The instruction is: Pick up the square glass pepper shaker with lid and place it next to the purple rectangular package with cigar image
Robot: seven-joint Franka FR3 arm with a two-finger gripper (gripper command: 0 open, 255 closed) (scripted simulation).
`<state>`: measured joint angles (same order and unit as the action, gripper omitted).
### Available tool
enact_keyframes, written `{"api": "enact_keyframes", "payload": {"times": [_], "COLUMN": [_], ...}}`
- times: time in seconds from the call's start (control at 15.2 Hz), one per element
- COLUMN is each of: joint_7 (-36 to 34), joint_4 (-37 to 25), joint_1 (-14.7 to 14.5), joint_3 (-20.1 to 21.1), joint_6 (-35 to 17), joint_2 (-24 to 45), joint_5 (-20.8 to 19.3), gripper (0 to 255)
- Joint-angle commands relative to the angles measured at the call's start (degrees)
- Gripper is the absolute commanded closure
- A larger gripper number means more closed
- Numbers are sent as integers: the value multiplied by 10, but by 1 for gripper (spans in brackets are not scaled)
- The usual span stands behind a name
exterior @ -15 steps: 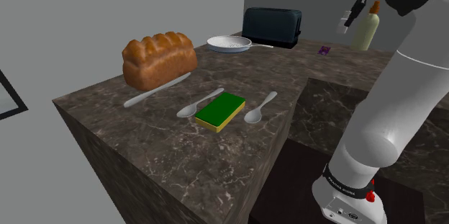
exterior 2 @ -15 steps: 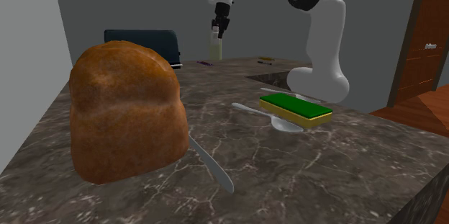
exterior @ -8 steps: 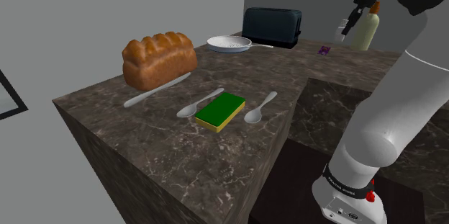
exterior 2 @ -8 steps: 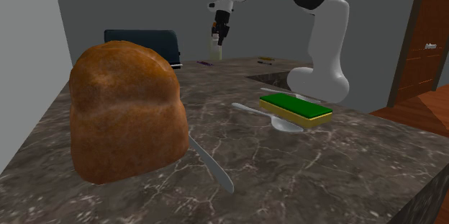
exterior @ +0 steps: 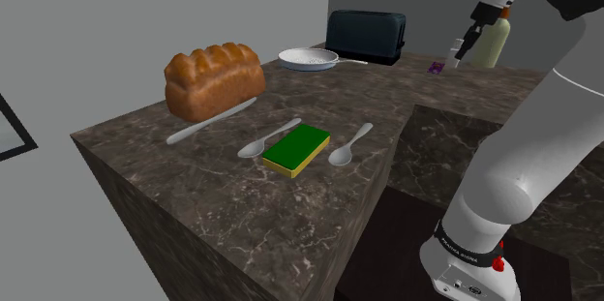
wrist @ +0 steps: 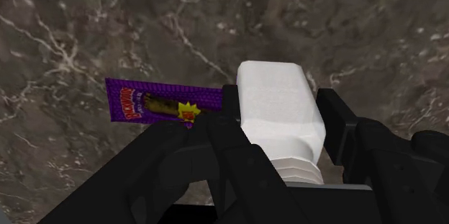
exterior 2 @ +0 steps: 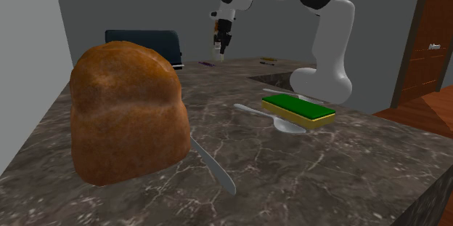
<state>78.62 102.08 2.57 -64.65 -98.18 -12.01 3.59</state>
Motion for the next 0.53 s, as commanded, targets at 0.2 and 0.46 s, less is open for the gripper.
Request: {"api": "enact_keyframes", "payload": {"times": [0.2,0.46], "joint_7": [3,3], "joint_4": [30,30], "joint_1": [3,3], "joint_3": [1,1], "joint_6": [-27,-27], "joint_2": [-5,-5], "joint_5": [-4,-4], "gripper": [255,255]}}
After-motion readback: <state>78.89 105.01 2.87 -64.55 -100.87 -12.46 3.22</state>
